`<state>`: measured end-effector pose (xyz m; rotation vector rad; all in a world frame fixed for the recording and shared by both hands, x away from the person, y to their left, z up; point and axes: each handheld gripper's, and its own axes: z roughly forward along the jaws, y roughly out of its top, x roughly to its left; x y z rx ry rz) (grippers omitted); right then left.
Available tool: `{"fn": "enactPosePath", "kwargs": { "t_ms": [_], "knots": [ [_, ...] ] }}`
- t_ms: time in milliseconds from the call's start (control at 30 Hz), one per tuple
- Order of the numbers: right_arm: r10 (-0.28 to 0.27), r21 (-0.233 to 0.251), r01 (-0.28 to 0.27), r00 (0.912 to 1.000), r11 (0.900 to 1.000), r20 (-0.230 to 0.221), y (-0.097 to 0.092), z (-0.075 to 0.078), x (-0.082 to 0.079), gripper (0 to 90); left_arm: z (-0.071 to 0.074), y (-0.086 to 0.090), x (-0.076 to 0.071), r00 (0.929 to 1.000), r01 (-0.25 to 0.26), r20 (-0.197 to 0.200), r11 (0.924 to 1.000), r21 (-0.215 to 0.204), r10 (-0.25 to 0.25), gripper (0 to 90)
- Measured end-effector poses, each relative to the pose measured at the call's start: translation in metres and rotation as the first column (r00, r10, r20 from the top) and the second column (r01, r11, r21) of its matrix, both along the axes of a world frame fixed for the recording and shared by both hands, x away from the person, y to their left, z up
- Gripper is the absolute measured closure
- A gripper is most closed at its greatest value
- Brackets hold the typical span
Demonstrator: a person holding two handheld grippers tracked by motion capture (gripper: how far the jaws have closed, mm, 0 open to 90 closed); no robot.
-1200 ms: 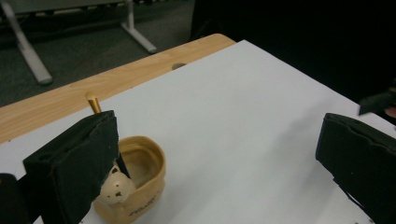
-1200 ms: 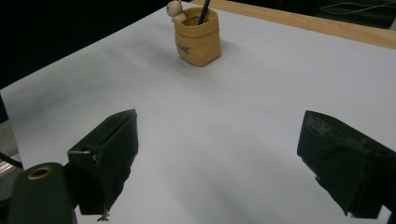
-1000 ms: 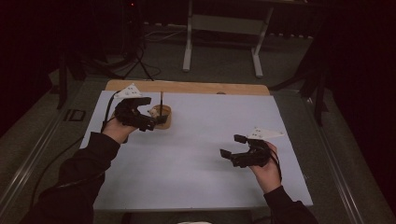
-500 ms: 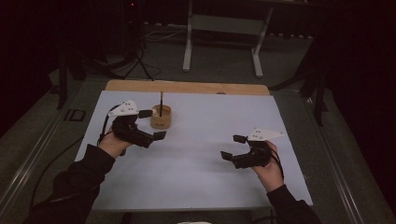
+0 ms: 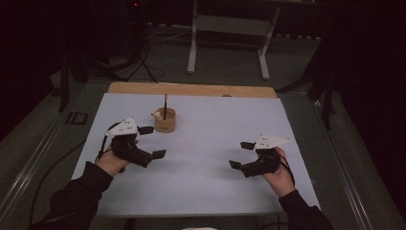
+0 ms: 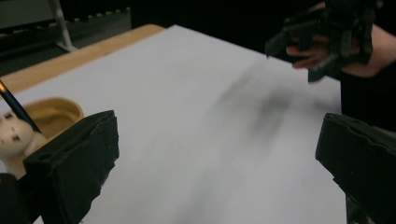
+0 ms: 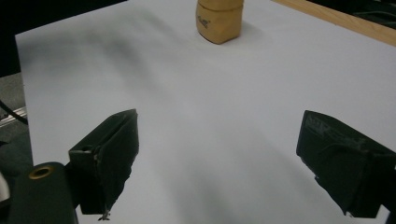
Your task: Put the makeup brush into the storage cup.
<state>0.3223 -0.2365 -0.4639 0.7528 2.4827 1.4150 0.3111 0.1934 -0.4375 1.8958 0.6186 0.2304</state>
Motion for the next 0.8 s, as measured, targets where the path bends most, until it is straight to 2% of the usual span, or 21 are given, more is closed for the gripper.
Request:
{"fn": "enactPosePath", "kwargs": {
  "t_ms": [67, 200, 333, 567, 667, 800],
  "knots": [
    [-0.005, -0.010, 0.005, 1.0000, 0.9999, -0.001, -0.003, -0.002, 0.000, 12.9, -0.005, 0.002, -0.003, 1.0000, 0.002, -0.003, 0.9999, 0.016, -0.001, 0.2],
    [0.021, -0.034, -0.021, 0.9998, 0.9992, -0.006, -0.008, -0.006, 0.000, 12.8, -0.015, 0.006, -0.009, 0.9999, 0.015, -0.003, 0.9995, 0.027, -0.015, 0.2],
    [0.050, -0.032, -0.050, 0.9987, 0.9982, -0.009, -0.014, -0.011, -0.003, 12.7, -0.024, 0.011, -0.014, 0.9996, 0.027, -0.005, 0.9991, 0.033, -0.027, 0.2],
    [0.037, -0.050, -0.038, 0.9993, 0.9980, -0.009, -0.026, -0.018, -0.006, 12.7, -0.034, 0.020, -0.023, 0.9994, 0.032, -0.011, 0.9994, 0.017, -0.032, 0.2],
    [0.036, -0.044, -0.036, 0.9993, 0.9984, -0.013, -0.031, -0.021, -0.009, 12.7, -0.040, 0.025, -0.028, 0.9994, 0.030, -0.016, 0.9991, 0.029, -0.030, 0.2],
    [0.025, -0.034, -0.026, 0.9996, 0.9991, -0.010, -0.037, -0.023, -0.010, 12.7, -0.048, 0.034, -0.035, 0.9992, 0.032, -0.023, 0.9993, 0.017, -0.032, 0.2]
  ]
}}
